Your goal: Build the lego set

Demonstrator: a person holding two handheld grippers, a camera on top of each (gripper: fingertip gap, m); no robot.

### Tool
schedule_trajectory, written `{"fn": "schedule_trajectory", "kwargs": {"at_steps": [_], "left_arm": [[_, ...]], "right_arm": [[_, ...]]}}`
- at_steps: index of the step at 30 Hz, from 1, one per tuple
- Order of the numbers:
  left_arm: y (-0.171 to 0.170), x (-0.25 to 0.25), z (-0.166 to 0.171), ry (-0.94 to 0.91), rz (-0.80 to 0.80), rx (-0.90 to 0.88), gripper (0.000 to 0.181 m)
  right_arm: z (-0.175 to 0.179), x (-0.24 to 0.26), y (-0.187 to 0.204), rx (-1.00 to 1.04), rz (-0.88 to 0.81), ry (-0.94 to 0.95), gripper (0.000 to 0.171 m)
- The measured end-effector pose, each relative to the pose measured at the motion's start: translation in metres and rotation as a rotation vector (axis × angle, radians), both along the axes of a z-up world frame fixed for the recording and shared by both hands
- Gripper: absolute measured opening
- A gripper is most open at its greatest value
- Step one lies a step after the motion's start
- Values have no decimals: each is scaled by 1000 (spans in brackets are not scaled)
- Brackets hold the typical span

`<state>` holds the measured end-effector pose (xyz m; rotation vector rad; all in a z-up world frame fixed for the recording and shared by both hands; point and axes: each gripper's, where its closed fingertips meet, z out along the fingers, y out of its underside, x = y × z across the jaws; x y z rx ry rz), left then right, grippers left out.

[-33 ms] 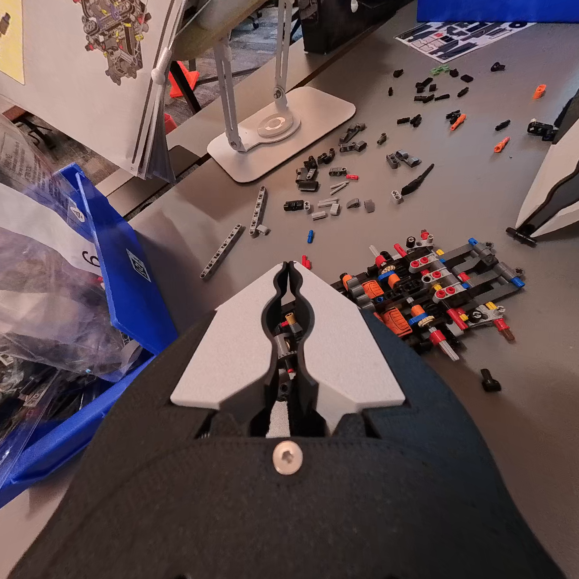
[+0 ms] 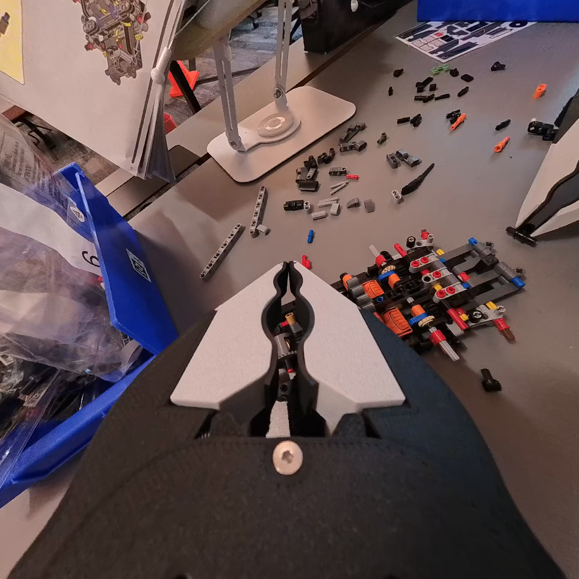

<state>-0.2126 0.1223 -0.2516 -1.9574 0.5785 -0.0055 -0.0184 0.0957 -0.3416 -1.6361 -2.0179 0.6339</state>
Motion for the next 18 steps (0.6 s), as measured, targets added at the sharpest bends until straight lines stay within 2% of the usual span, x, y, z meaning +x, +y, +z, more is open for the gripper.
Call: {"fn": "schedule_trajectory", "kwargs": {"at_steps": [18], "left_arm": [[1,-1,-1,-8,4,-5,0]], "right_arm": [[-4,5,0,0,-9,-25,10]]}}
